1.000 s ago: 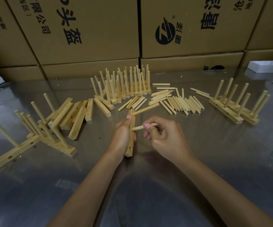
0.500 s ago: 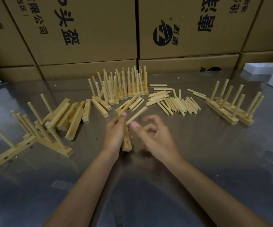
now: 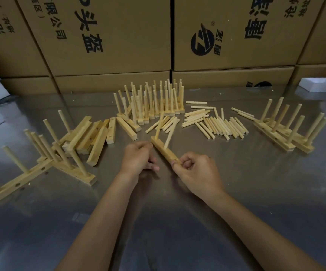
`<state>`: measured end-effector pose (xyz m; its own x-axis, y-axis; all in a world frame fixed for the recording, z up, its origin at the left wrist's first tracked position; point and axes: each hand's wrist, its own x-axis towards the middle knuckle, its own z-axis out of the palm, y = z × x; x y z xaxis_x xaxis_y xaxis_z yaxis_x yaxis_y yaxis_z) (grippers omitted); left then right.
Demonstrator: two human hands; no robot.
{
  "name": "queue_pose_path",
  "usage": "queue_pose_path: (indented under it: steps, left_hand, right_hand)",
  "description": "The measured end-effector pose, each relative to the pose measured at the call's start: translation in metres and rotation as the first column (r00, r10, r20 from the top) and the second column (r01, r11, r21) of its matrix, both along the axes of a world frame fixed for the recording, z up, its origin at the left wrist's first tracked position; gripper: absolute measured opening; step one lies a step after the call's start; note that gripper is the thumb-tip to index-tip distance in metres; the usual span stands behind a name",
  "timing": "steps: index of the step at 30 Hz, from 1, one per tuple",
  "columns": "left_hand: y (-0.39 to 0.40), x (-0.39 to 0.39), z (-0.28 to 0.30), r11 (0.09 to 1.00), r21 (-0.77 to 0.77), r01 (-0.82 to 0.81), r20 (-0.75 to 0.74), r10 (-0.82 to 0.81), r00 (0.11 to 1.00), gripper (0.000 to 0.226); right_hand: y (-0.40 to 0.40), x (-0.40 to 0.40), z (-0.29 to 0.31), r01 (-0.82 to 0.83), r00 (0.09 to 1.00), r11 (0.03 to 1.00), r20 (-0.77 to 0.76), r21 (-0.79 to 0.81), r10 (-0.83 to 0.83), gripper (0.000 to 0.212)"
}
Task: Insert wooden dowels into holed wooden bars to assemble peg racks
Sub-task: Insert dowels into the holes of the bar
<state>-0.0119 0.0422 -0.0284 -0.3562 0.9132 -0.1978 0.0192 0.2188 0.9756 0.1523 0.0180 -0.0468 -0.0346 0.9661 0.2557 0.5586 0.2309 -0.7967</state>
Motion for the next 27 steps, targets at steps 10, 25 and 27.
queue_pose_path:
  steps: [10,25,27]
  left_hand:
    - [-0.008,0.012,0.008,0.996,0.039,0.083,0.280,-0.090,0.956,0.030]
    - [0.001,-0.001,0.003,0.992,-0.019,-0.124,0.521,0.115,0.846,0.041]
    - [0.001,-0.002,0.002,0.993,-0.020,-0.120,0.534,0.113,0.838,0.040]
  right_hand:
    - [-0.012,-0.009,0.006,-0.065,0.980,0.998,-0.191,-0.012,0.062,0.021]
    - [0.136,-0.023,0.013,-0.206,0.790,0.978,0.594,0.026,0.150,0.032]
    - [0.141,-0.026,0.008,-0.221,0.806,0.973,0.574,0.063,0.146,0.022]
